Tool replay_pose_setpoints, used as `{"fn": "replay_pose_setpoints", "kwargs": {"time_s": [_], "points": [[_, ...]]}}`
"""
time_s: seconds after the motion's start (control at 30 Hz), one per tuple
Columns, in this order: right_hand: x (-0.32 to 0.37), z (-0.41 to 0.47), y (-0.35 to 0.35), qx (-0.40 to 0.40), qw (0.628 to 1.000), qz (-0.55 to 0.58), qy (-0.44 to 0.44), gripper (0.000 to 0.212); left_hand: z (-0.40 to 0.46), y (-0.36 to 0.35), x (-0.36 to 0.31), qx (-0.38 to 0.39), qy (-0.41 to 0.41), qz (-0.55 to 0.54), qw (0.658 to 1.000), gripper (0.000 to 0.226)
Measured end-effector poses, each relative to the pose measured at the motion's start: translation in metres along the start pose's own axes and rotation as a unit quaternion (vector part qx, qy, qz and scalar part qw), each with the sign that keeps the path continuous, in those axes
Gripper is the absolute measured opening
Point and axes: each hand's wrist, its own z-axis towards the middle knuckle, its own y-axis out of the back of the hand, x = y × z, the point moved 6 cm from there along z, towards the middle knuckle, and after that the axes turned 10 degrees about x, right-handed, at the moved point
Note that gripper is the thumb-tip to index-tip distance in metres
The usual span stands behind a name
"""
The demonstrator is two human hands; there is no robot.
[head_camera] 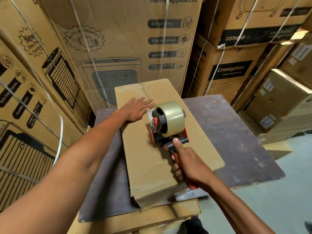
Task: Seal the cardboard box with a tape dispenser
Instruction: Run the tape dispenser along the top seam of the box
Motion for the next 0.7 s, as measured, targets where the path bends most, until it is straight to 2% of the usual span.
{"fn": "replay_pose_setpoints", "kwargs": {"time_s": [0.3, 0.43, 0.53, 0.6, 0.7], "points": [[-0.004, -0.025, -0.007, 0.014, 0.999, 0.031, -0.014, 0.063, -0.002, -0.004, -0.012, 0.004, 0.032, -0.012, 0.999, 0.05], [-0.004, -0.023, -0.006, 0.022, 0.998, 0.049, -0.025, 0.065, -0.028, -0.014, -0.052, -0.013, -0.013, -0.001, 1.0, 0.054], [-0.004, -0.022, -0.007, 0.026, 0.997, 0.061, -0.029, 0.063, -0.064, -0.019, -0.085, -0.03, -0.051, -0.032, 0.998, 0.037], [-0.003, -0.022, -0.008, 0.028, 0.997, 0.065, -0.027, 0.062, -0.08, -0.017, -0.097, -0.034, -0.029, -0.023, 0.999, 0.027], [-0.004, -0.023, -0.009, 0.028, 0.997, 0.068, -0.018, 0.062, -0.087, -0.015, -0.104, -0.032, 0.001, -0.003, 0.999, 0.027]]}}
